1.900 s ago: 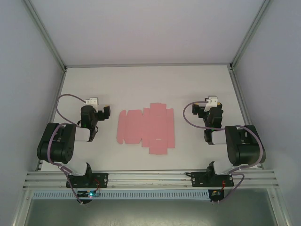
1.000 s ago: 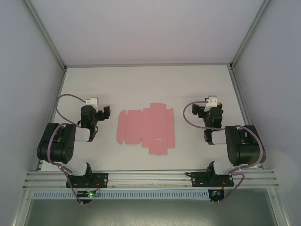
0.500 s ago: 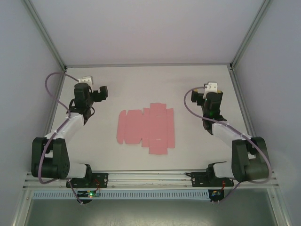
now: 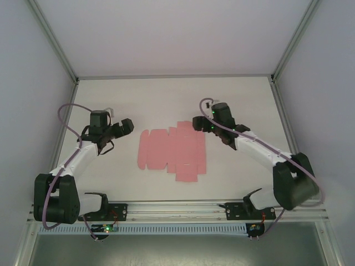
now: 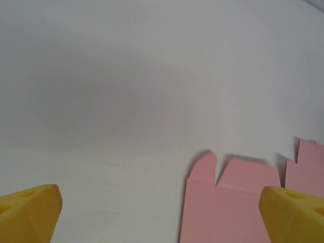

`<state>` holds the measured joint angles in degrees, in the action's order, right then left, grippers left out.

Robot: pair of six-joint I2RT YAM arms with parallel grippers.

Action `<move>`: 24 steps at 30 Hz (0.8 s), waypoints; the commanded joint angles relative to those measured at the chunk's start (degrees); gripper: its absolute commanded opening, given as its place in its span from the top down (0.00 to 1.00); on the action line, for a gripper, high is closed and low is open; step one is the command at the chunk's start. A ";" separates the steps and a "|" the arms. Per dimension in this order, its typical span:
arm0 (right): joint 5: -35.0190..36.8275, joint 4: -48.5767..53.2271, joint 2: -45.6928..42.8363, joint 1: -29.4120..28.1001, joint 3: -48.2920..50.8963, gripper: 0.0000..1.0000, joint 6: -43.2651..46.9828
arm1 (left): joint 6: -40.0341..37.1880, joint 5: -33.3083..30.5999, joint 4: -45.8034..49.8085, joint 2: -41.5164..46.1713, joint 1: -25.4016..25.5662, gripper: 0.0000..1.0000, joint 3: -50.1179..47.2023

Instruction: Assemble paper box

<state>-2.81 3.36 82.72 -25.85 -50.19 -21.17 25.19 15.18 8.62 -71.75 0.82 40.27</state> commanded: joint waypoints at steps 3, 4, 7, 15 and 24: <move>-10.16 5.94 9.82 -1.25 -4.28 0.28 -4.93 | 5.07 9.11 3.48 -2.16 1.83 0.00 -1.69; -10.14 5.62 11.27 -1.25 -4.39 0.29 -5.39 | 5.00 10.83 3.51 -2.93 2.22 0.00 -1.51; -10.77 3.72 14.66 -1.31 -4.01 0.32 -6.50 | 4.65 15.74 5.83 -5.60 3.84 0.00 -0.03; -9.37 2.20 19.38 -0.32 -0.32 0.36 -8.98 | 3.73 17.85 9.72 -11.49 7.83 0.00 2.38; -9.86 -0.23 20.31 0.51 3.16 0.36 -9.15 | 3.84 26.38 5.87 -19.14 9.44 0.00 4.20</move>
<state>-12.97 -0.32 100.31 -25.98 -49.89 -29.45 29.02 34.59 16.34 -88.60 9.26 43.70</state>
